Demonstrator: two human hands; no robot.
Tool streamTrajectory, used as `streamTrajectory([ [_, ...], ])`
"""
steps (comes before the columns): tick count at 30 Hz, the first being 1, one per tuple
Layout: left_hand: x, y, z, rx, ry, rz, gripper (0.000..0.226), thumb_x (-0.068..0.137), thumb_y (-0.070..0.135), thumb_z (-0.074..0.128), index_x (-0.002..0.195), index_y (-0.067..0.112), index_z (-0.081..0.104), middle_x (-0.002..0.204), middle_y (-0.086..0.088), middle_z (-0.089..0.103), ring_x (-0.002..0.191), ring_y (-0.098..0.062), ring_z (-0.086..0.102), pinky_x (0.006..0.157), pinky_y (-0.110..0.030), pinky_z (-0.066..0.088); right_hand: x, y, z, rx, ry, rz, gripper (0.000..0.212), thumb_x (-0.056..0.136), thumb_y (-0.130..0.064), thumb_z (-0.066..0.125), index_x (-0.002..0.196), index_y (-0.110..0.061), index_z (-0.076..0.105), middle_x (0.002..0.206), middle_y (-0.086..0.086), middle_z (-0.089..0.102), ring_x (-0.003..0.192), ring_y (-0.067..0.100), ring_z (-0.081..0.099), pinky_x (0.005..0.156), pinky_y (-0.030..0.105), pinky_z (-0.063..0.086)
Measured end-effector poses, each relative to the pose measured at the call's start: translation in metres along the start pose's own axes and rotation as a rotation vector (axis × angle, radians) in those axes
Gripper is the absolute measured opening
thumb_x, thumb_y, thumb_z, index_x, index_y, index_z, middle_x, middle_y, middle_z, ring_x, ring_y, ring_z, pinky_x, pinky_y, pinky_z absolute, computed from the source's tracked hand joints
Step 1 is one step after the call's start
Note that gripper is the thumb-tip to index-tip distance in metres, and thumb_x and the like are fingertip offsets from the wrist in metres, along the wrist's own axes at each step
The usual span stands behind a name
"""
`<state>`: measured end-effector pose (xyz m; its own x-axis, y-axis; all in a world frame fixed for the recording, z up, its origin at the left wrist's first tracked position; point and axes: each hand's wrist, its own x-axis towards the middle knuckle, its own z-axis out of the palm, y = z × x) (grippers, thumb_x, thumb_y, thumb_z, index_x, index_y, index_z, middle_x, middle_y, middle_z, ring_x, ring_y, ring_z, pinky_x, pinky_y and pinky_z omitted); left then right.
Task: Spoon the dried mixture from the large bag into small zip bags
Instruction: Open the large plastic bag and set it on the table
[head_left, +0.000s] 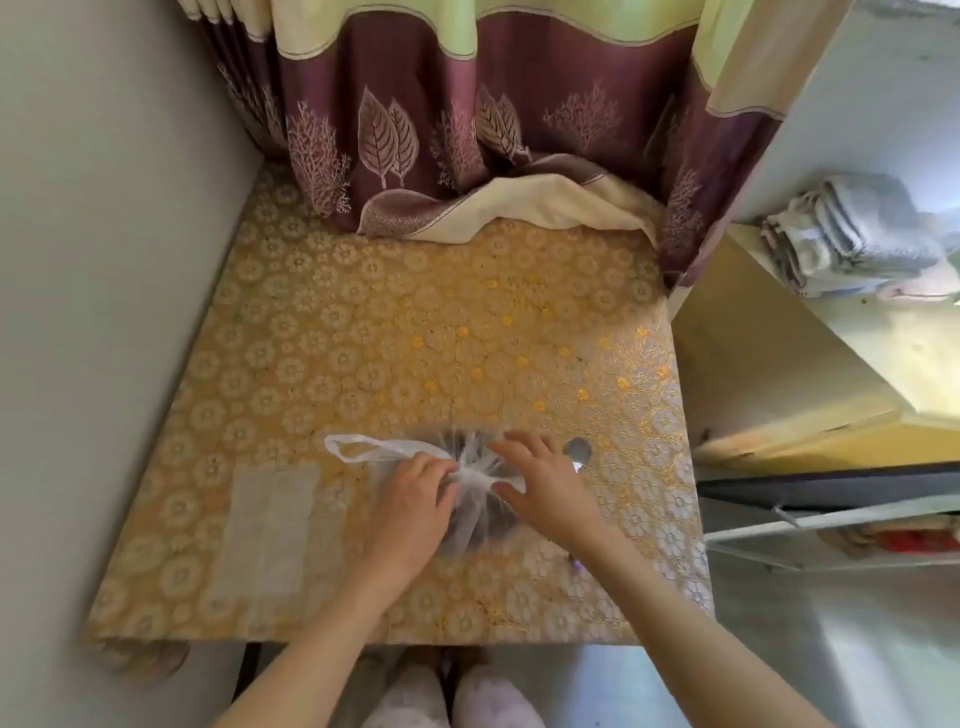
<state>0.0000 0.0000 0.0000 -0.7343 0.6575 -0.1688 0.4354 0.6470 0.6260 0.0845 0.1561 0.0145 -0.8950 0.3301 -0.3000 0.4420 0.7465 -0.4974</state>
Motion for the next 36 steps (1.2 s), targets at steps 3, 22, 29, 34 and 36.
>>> streamTrajectory([
  [3,0.009,-0.008,0.017,0.149,0.034,0.048,0.033,0.093,0.036,0.052,0.120,0.020,0.057,0.114,0.005,0.053,0.106,-0.014,0.049,0.088,-0.028,0.043,0.015,0.009,0.019,-0.323,-0.022,-0.066,0.051,0.092,-0.041,0.053,0.141,-0.031,0.040,0.148,-0.004,0.038,0.138,0.019,0.024,0.106,0.042,0.022],
  [22,0.100,0.002,-0.071,-0.096,0.241,0.146,0.007,0.087,0.010,0.063,0.093,0.014,0.065,0.084,0.014,0.054,0.077,-0.002,0.053,0.070,-0.012,0.044,0.085,0.020,-0.089,0.510,0.421,0.034,0.012,0.092,-0.013,0.058,0.082,-0.015,0.063,0.076,-0.008,0.058,0.070,0.004,0.050,0.060,0.008,0.038],
  [29,0.149,-0.005,-0.064,-0.136,0.377,0.271,0.031,0.082,-0.002,0.059,0.070,0.026,0.055,0.078,0.010,0.053,0.068,0.002,0.049,0.065,-0.010,0.043,0.136,0.039,-0.086,0.514,0.575,-0.020,0.013,0.095,-0.012,0.054,0.087,-0.014,0.064,0.076,-0.008,0.060,0.071,0.004,0.054,0.062,0.008,0.040],
  [34,0.195,-0.008,-0.032,-0.096,0.276,0.380,0.039,0.084,0.046,0.054,0.119,0.031,0.050,0.106,0.013,0.048,0.093,0.001,0.049,0.080,-0.017,0.043,0.162,0.050,-0.064,0.376,0.683,-0.207,0.039,0.092,-0.017,0.058,0.131,-0.016,0.052,0.122,-0.004,0.053,0.112,0.008,0.047,0.093,0.016,0.034],
  [36,0.211,-0.012,-0.011,0.059,0.209,0.355,0.056,0.083,0.057,0.051,0.131,0.029,0.047,0.116,0.009,0.048,0.109,-0.012,0.048,0.095,-0.034,0.042,0.168,0.052,-0.049,0.145,0.598,-0.326,0.056,0.087,-0.033,0.065,0.138,-0.023,0.046,0.136,-0.003,0.044,0.125,0.013,0.037,0.103,0.023,0.029],
])
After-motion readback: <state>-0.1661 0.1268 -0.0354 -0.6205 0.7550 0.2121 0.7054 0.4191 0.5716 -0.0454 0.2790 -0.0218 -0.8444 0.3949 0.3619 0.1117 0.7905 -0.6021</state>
